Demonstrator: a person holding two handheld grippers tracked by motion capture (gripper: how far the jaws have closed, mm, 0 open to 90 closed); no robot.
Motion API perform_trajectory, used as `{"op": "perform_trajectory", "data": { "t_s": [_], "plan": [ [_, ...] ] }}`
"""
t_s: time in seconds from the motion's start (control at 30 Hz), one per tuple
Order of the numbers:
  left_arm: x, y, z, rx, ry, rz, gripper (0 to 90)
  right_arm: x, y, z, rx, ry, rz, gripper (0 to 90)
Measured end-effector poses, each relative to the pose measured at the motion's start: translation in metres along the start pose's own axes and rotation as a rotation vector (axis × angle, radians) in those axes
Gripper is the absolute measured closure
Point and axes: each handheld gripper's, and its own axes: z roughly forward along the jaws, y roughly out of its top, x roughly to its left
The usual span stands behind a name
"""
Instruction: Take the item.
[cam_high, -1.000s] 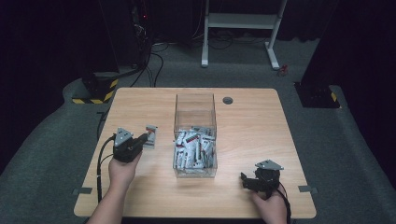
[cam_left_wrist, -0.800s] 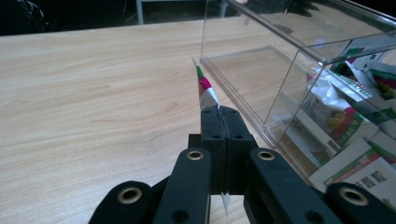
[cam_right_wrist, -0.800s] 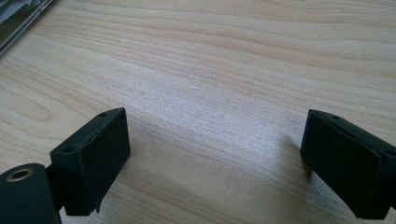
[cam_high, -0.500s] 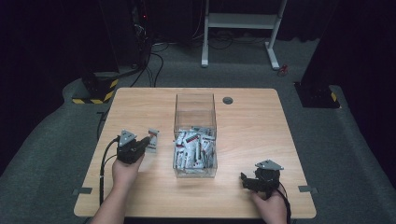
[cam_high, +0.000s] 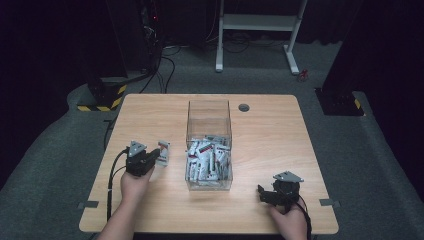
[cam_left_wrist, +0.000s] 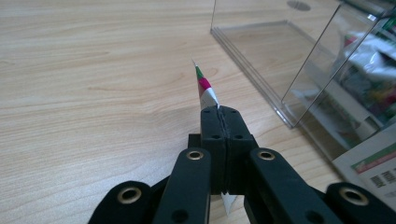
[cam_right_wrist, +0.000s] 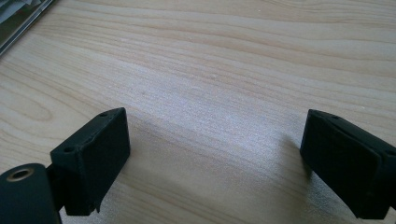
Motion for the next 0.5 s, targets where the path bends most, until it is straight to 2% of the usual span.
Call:
{"op": "perform_trajectory", "data": {
  "t_s": [0.37,0.5],
  "plan": [
    [0.0045,-0.0033,0.0088,0.041,0.033,0.013,88.3,0.0001,0.0,-0.0001,0.0,0.0,0.0,8.2],
    [0.0044,-0.0036,0.0092,0.04,0.04,0.017,88.0,0.0003,-0.0001,-0.0002,0.001,0.001,0.002,8.1]
  ]
}}
